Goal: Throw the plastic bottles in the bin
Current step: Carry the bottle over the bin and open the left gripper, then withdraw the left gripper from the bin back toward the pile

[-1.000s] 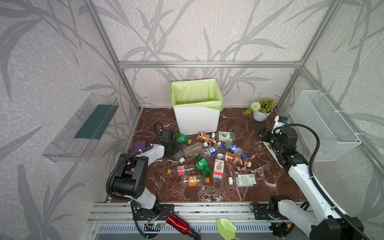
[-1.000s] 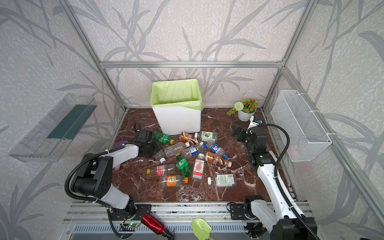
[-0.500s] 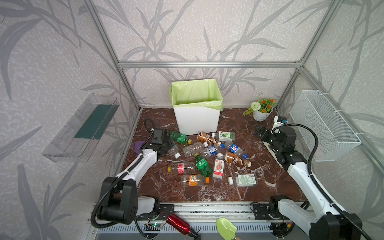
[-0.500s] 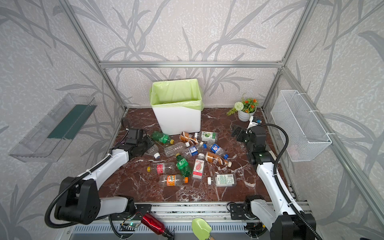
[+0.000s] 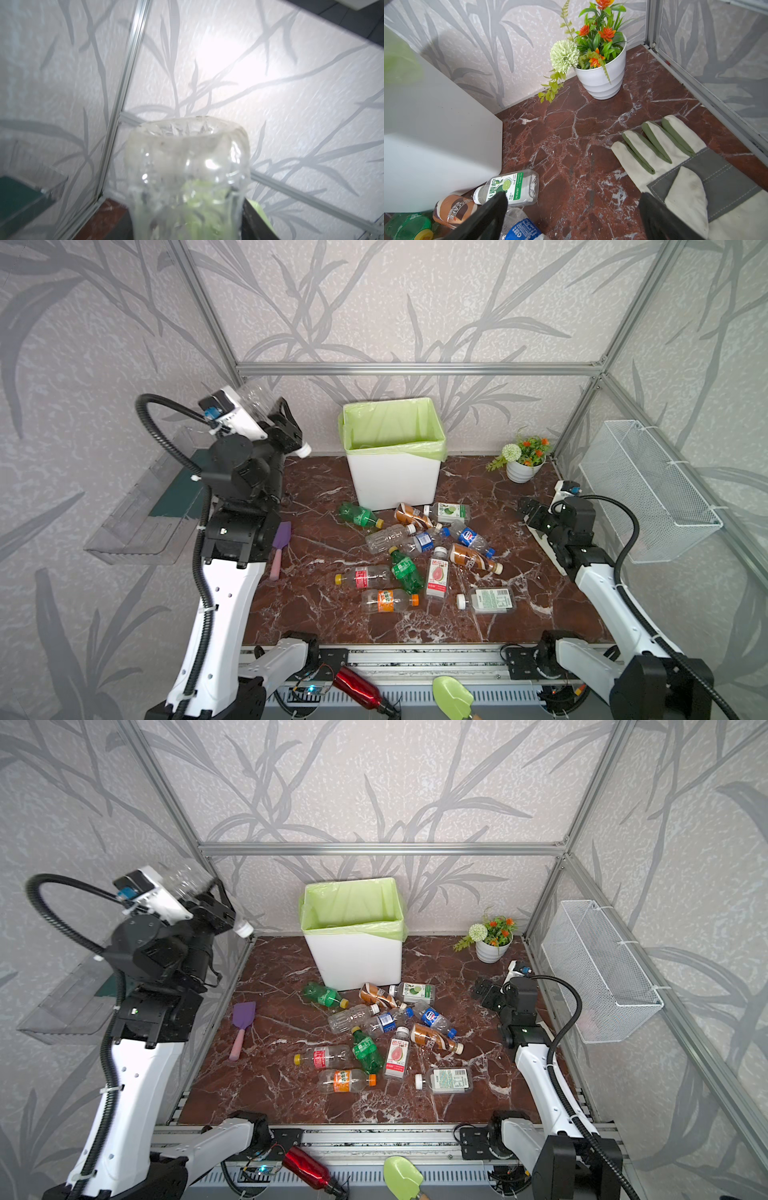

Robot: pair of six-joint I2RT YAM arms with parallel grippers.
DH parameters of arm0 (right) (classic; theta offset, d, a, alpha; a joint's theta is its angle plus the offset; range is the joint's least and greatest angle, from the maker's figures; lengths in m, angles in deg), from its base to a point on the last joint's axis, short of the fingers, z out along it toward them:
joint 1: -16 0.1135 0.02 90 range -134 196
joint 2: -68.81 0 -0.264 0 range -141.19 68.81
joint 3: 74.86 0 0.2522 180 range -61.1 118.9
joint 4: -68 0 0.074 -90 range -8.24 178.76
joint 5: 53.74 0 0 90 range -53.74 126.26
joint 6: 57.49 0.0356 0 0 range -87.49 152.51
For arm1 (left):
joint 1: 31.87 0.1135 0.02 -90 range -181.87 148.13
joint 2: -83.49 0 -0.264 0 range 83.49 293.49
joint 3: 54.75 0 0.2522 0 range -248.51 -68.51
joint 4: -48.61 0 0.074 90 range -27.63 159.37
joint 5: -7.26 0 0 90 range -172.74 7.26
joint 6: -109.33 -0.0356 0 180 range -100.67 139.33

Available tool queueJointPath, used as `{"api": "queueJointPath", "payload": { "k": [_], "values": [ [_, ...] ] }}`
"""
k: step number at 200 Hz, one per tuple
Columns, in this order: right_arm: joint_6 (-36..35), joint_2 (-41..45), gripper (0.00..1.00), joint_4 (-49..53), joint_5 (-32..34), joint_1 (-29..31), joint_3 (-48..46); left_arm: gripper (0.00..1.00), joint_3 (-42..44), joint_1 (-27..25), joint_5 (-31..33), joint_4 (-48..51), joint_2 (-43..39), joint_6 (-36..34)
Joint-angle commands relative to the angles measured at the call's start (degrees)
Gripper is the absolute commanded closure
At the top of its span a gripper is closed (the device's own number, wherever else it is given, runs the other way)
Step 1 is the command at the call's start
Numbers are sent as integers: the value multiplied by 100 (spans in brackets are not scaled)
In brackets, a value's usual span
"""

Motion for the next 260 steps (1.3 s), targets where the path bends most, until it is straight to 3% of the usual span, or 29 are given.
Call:
{"api": "queueJointPath", "payload": {
  "k": [1, 23, 40, 58, 73, 82, 97, 113, 136, 151, 189, 216, 260],
  "values": [
    [37, 266, 1, -28, -100, -69, -49, 42, -676, -2, -417, -281, 727, -239],
    [70, 400, 1, -43, -114, -83, -132, 43, -1352, -298, -1129, 59, 1926, 245],
    [60, 409, 1, -33, -163, -92, -126, 42, -2488, -941, -1356, 1230, 3265, -148],
    [-4, 424, 1, 73, -218, -125, -30, 25, -4549, -1493, -1112, 3127, 4877, -711],
    [-93, 508, 1, 220, -236, -190, 64, 13, -6460, -1545, -846, 4230, 5863, -693],
    [-138, 615, 1, 296, -256, -249, 89, 2, -7355, -1536, -665, 4453, 6157, -744],
    [-140, 761, 1, 329, -249, -323, 41, 1, -7782, -1545, -499, 4206, 6074, -893],
    [-27, 813, 1, 235, -284, -335, -83, 1, -6678, -1574, -388, 3345, 5304, -1026],
    [266, 718, 1, -27, -474, -331, -291, 1, -3363, -1624, -285, 1056, 3592, -1056],
    [331, 652, 1, -66, -536, -335, -324, 1, -1958, -1633, -91, 102, 2798, -1032],
    [583, 527, 1, -58, -643, -332, -315, 1, -82, -1622, 798, -90, 1536, -1150],
    [912, 313, 1, -359, -953, -327, -442, 1, 1545, -1614, 1069, -486, 542, -1176],
    [971, -1, 2, -467, -1221, -86, -373, 1, 2818, -1602, 1564, -40, -269, -940]
  ]
}}
